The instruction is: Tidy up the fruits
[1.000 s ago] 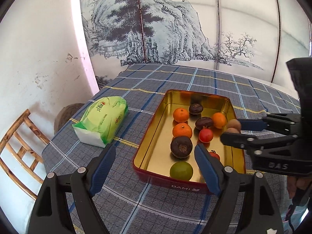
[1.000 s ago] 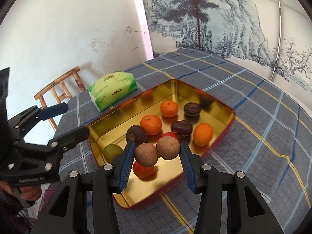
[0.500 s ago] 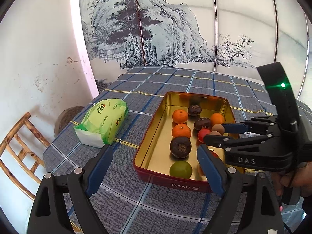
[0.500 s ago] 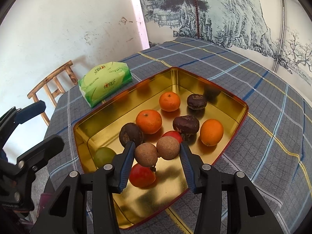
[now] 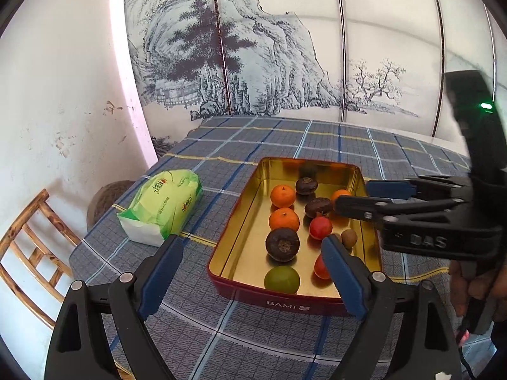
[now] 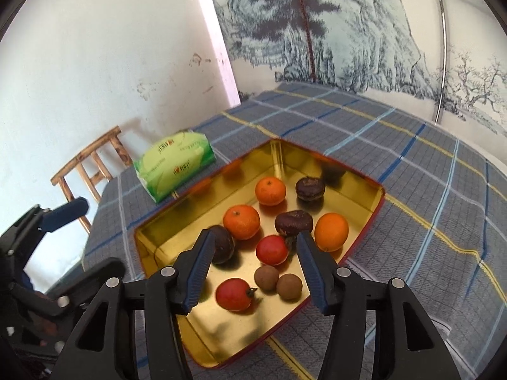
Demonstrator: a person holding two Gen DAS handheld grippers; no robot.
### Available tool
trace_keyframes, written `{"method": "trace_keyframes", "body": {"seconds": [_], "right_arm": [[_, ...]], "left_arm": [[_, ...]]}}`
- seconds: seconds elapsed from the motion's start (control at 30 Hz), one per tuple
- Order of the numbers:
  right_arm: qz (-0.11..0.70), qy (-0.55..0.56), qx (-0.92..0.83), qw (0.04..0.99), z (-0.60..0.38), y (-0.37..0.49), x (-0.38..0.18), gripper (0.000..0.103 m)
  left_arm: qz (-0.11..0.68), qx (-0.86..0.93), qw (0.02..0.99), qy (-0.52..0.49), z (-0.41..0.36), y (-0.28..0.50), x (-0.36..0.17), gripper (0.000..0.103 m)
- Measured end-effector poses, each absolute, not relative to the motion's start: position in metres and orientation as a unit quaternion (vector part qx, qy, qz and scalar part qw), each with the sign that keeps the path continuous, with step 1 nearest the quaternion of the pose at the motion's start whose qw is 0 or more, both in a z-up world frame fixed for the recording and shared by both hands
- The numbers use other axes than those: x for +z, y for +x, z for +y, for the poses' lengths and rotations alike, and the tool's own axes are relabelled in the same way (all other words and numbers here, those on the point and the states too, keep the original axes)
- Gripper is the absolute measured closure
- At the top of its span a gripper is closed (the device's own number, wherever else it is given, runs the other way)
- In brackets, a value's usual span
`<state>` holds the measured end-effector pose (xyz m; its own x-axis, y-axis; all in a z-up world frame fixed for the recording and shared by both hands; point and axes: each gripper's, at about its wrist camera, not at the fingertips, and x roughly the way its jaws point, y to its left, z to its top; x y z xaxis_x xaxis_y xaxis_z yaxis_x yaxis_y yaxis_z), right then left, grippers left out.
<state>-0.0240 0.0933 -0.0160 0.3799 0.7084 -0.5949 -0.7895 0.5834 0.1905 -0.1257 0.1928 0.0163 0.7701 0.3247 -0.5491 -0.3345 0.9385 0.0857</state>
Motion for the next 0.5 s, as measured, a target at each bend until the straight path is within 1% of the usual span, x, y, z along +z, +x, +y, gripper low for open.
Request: {"method": "trace_keyframes", "body": {"seconds": [0.07, 0.13, 0.2, 0.23, 0.27, 0.33, 0.4, 0.5], "right_arm": [[0.301, -0.062, 0.444, 0.842, 0.084, -0.035, -0.007, 0.042], [0.275, -0.061, 0.434, 0.856, 0.075, -0.046, 0.002, 0.033], [0.249, -0.057, 0.427, 0.867, 0.064, -0.056, 0.010, 0.027], [0.234, -0.056, 0.420, 0.875, 0.059, -0.062, 0.015, 0.023], [0.219, -0.057, 0.410, 0.884, 0.054, -0.068, 0.019, 0.021], [0.183, -0.053, 0.386, 0.903, 0.042, -0.081, 0.029, 0.013], [0.156, -0.044, 0.369, 0.915, 0.030, -0.090, 0.037, 0.008], [0.123, -0.033, 0.346, 0.930, 0.017, -0.103, 0.047, 0.004]], "left_arm": [[0.284, 0.175, 0.943, -0.009, 0.192, -0.127, 0.020, 0.016], [0.275, 0.174, 0.945, -0.008, 0.191, -0.129, 0.023, 0.016], [0.265, 0.173, 0.949, -0.005, 0.189, -0.131, 0.027, 0.016], [0.261, 0.172, 0.950, -0.003, 0.188, -0.133, 0.029, 0.014], [0.255, 0.172, 0.952, -0.001, 0.187, -0.134, 0.032, 0.009], [0.237, 0.173, 0.956, 0.002, 0.184, -0.139, 0.037, 0.004], [0.214, 0.172, 0.962, 0.003, 0.181, -0.147, 0.046, 0.001], [0.188, 0.171, 0.967, 0.008, 0.177, -0.153, 0.058, 0.000]]}}
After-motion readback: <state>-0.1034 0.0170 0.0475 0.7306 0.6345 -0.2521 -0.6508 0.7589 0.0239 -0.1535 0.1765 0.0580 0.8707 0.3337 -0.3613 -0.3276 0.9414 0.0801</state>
